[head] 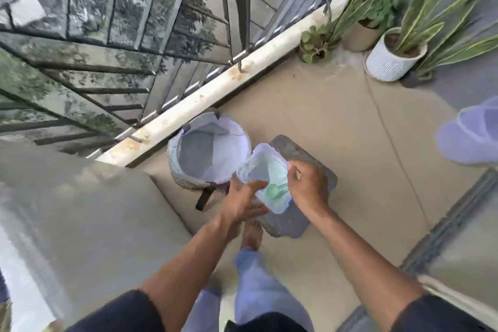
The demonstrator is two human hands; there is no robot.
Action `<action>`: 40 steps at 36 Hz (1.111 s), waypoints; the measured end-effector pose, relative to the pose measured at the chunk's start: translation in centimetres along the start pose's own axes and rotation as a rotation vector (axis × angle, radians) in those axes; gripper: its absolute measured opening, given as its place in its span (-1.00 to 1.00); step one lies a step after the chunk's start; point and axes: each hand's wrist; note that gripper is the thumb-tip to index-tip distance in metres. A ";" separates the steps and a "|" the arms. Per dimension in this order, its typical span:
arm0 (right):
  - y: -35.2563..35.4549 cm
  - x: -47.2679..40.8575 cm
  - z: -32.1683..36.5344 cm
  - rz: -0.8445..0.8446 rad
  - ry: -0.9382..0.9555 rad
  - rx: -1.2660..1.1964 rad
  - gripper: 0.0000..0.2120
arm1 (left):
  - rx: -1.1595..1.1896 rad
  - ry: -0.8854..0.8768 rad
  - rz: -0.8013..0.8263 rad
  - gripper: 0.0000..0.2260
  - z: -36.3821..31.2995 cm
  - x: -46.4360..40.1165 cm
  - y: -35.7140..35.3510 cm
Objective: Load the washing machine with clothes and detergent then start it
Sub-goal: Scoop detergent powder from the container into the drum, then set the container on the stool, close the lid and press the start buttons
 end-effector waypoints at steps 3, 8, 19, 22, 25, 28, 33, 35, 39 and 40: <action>-1.5 -0.9 -1.8 0.043 -0.068 0.029 -0.73 | -0.011 0.035 -0.027 -0.61 0.7 -2.3 -1.1; -3.9 -2.5 -4.0 0.123 -0.152 0.089 -0.74 | -0.072 0.061 0.019 -0.63 1.6 -6.4 -2.5; -4.5 -3.8 -7.2 0.193 -0.284 0.105 -0.66 | -0.123 0.229 0.016 -0.52 3.8 -10.4 -4.6; -4.8 -3.7 -7.6 0.253 -0.317 0.126 -0.65 | -0.117 0.252 0.028 -0.28 4.4 -10.2 -4.6; -4.9 -3.5 -7.6 0.277 -0.325 0.138 -0.65 | -0.092 0.279 0.039 -0.04 4.3 -9.9 -4.3; -4.3 -3.4 -6.5 0.291 -0.333 0.141 -0.63 | -0.106 0.284 0.037 -0.35 3.3 -9.1 -4.4; -3.3 -3.1 -4.1 0.235 -0.279 0.134 -0.58 | -0.227 0.212 0.020 -0.52 1.1 -7.5 -3.4; -3.4 -2.6 -2.7 0.216 -0.260 0.087 -0.60 | -0.246 0.152 -0.018 -0.63 0.2 -6.4 -2.3; -3.5 -1.0 1.3 0.239 -0.223 -0.083 -0.67 | -0.237 0.071 -0.022 -0.82 -1.3 -3.3 0.7; -3.5 -0.4 2.6 0.259 -0.217 -0.124 -0.66 | -0.235 0.046 -0.029 -0.83 -1.8 -2.3 1.6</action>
Point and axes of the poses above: each hand's wrist, its own x-axis away from the middle knuckle, its own y-axis out of the back of the hand, z = x × y, and after that the axes turned 1 degree about z, right-handed
